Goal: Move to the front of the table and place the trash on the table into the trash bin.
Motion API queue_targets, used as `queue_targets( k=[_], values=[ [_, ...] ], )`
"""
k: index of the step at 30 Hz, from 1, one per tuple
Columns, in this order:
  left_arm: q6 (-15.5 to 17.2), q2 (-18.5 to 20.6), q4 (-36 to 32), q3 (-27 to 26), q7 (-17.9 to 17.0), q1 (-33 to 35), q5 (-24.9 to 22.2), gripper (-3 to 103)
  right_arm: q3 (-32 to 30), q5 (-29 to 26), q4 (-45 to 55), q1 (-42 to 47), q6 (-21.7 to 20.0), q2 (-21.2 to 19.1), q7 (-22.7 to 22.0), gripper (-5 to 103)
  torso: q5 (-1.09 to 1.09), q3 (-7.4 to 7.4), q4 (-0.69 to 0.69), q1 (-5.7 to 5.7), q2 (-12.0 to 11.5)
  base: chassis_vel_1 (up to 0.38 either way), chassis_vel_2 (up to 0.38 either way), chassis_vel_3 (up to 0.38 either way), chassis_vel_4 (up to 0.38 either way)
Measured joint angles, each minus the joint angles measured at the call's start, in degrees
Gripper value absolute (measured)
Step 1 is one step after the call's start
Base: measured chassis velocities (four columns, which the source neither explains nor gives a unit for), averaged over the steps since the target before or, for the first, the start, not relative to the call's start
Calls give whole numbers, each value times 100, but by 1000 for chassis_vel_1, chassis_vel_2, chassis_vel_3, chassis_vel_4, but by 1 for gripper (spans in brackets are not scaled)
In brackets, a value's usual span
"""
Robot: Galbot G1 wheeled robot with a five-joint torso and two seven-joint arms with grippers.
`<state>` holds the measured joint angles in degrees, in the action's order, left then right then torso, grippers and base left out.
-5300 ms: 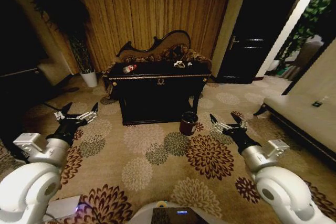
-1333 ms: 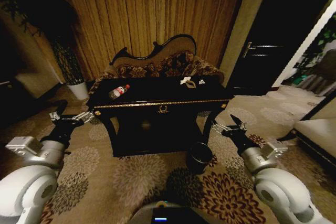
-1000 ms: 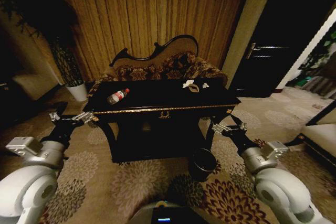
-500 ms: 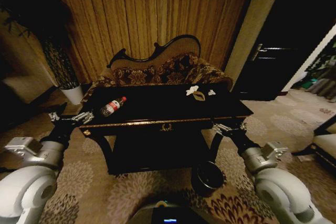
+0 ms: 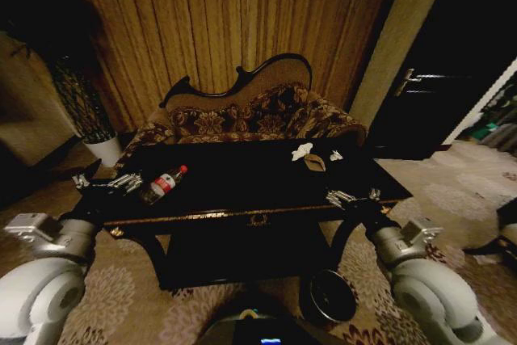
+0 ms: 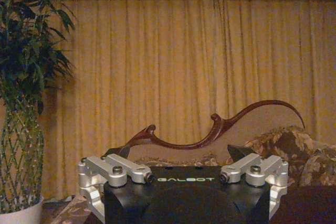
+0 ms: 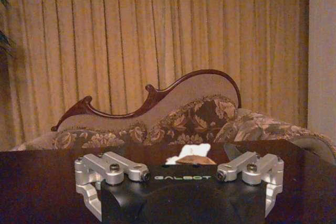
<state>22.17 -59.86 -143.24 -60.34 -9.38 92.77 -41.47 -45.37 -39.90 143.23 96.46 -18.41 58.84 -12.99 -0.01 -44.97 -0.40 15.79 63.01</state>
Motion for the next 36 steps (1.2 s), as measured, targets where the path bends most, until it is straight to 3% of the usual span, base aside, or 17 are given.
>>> queue_targets(
  k=[7, 13, 20, 23, 36],
  values=[
    [4, -19, 0, 18, -5, 33, -1, 100, 46, 21, 0, -1, 18, 2, -1, 100, 2, 4, -3, -11, 4, 0, 0, 0, 0],
    [6, 47, 0, -166, -22, 83, -123, 100, 61, -366, 0, -195, -383, -68, -217, 100, 1, 1, -2, -7, 2, 0, 0, 0, 0],
    [20, 86, 0, -254, -55, 103, -205, 100, 43, -659, 1, -432, -423, -166, -323, 100, 1, 2, -2, -7, 3, 0, 0, 0, 0],
    [21, 77, 0, -148, -67, 131, -165, 100, 63, -1054, -16, -664, -507, -211, -507, 100, 2, 2, -3, -7, 3, 0, 0, 0, 0],
    [25, 47, 0, -197, -92, 196, -151, 100, 231, -1319, -669, -1511, -791, -580, -590, 100, 2, 2, -2, -7, 3, 0, 0, 0, 0]
  ],
)
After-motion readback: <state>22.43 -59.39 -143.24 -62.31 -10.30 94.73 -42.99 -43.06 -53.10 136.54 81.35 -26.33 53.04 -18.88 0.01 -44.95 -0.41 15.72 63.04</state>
